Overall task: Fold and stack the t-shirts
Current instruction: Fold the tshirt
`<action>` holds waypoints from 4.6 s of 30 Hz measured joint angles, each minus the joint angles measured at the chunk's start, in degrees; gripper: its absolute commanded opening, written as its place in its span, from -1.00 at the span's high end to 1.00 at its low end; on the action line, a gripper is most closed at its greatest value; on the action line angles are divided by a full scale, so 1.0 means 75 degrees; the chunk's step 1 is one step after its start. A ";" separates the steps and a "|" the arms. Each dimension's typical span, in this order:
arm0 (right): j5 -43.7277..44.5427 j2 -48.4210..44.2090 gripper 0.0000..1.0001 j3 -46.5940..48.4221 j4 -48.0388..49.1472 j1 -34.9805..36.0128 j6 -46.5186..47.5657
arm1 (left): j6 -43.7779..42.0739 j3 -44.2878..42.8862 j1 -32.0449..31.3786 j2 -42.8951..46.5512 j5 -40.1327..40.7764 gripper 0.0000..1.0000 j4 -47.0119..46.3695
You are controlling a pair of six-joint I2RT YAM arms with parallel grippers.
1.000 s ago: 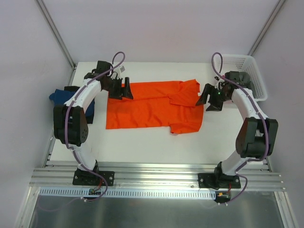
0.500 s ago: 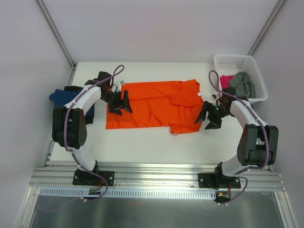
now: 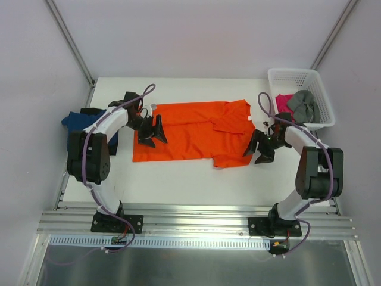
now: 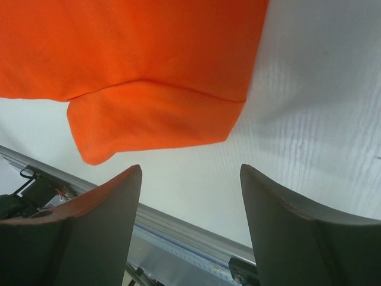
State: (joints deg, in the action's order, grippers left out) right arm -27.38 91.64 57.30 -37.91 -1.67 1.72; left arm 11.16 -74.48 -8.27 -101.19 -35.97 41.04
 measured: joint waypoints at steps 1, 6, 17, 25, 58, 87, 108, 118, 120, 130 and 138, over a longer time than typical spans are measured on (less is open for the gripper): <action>0.0003 0.0166 -0.40 0.0006 0.0061 0.0003 -0.0009 | 0.0003 -0.0026 0.0000 -0.0085 0.0003 -0.38 0.0006; 0.0052 0.1026 -0.39 0.0373 0.0143 0.0006 -0.0035 | 0.0000 -0.0332 0.0000 -0.0539 0.0003 -0.37 -0.0003; 0.0076 0.1547 -0.36 0.0962 0.0437 0.0012 -0.0122 | 0.0000 -0.0842 0.0000 -0.1134 0.0009 -0.37 -0.0009; -0.0020 0.1376 -0.36 0.0525 0.0580 0.0064 -0.0361 | 0.0041 -0.0950 0.0000 -0.1169 0.0000 -0.37 0.0000; -0.0440 0.1999 -0.34 0.3675 0.1367 0.0813 -0.1416 | 0.0256 -0.0702 -0.0003 -0.0845 0.0000 -0.36 -0.0242; 0.0093 0.0478 -0.43 -0.0166 0.0629 0.0522 -0.0551 | 0.0402 -0.0522 -0.0003 -0.0577 -0.0032 -0.37 -0.0370; 0.0023 0.1003 -0.44 0.0125 0.1253 0.0836 -0.0892 | 0.0402 -0.0449 -0.0003 -0.0519 -0.0137 -0.39 -0.0376; -0.0224 0.0455 -0.45 -0.0166 0.1317 0.1428 -0.1323 | 0.0402 -0.0364 -0.0003 -0.0283 -0.0134 -0.39 -0.0417; -0.0280 0.0169 -0.45 -0.0236 0.1303 0.1469 -0.1408 | 0.0402 -0.0312 -0.0003 -0.0195 -0.0134 -0.39 -0.0411; -0.0408 -0.0868 -0.47 -0.0283 0.1029 0.1425 -0.1623 | 0.0402 -0.0163 -0.0003 0.0099 -0.0131 -0.39 -0.0437; -0.0417 0.0289 -0.47 0.0988 0.1265 0.0854 -0.1763 | 0.0393 -0.0093 -0.0006 0.0268 -0.0070 -0.39 -0.0460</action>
State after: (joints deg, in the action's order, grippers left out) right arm -30.50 93.80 64.71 -28.42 4.73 -11.51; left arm 14.11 -75.18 -8.32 -99.18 -36.49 37.58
